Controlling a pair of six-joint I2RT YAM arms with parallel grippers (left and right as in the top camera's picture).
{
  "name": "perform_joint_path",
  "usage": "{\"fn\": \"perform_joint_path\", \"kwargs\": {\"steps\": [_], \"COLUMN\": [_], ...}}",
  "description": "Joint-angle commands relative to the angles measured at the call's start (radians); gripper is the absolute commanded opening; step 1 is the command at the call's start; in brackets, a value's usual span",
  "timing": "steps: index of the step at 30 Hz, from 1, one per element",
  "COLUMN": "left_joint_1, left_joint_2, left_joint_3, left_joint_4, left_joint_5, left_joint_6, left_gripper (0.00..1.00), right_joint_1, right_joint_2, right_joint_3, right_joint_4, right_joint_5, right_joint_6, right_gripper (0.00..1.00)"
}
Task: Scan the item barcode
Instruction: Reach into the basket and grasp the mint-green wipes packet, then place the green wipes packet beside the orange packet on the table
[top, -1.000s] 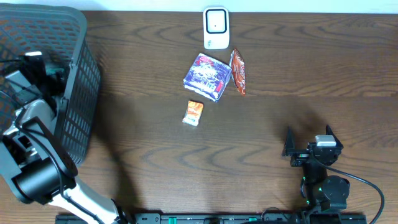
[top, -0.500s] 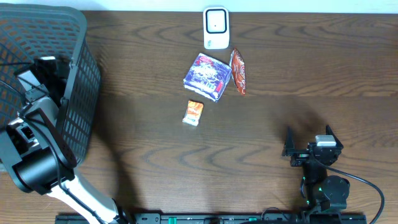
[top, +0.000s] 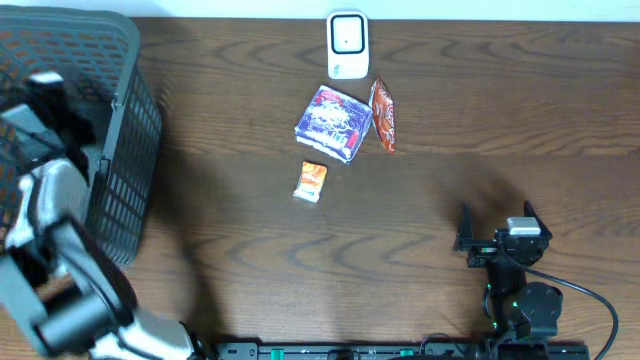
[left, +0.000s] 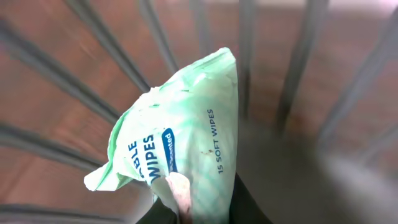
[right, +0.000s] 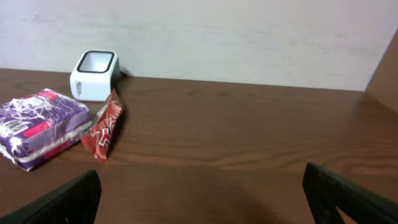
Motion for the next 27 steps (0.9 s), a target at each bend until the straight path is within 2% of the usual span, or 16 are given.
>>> {"fn": "perform_joint_path", "kwargs": {"steps": [1,6,9,15,21,27], "left_joint_1": [0.003,-0.005,-0.027,-0.179,-0.44,-0.629], "left_joint_2": [-0.263,-0.494,-0.609,-0.741,-0.781,-0.71], "left_joint_3": [0.011,0.011,0.011,0.011,0.011,0.007], "left_joint_4": [-0.014,-0.156,-0.226,-0.246,-0.302,-0.41], "left_joint_5": [-0.011,0.016,0.095,0.286,0.288,0.287], "left_joint_6": [-0.237,-0.431,-0.494,-0.501,-0.501,-0.5], "left_gripper": [0.07,0.07,0.07,0.07,0.07,0.07], "right_joint_1": [-0.006,-0.006,-0.006,-0.006,-0.006,-0.006], "right_joint_2": [-0.005,-0.005,-0.005,-0.005,-0.005,-0.005], "right_joint_3": [-0.003,-0.003,-0.003,-0.003,-0.003,-0.003], "right_joint_4": [-0.003,-0.003,-0.003,-0.003,-0.003,-0.003], "right_joint_5": [0.008,0.008,0.008,0.008,0.008,0.008], "right_joint_6": [-0.013,-0.013,-0.013,-0.013,-0.013,-0.013], "right_gripper": [0.99,0.99,0.99,0.99,0.99,0.99]}}
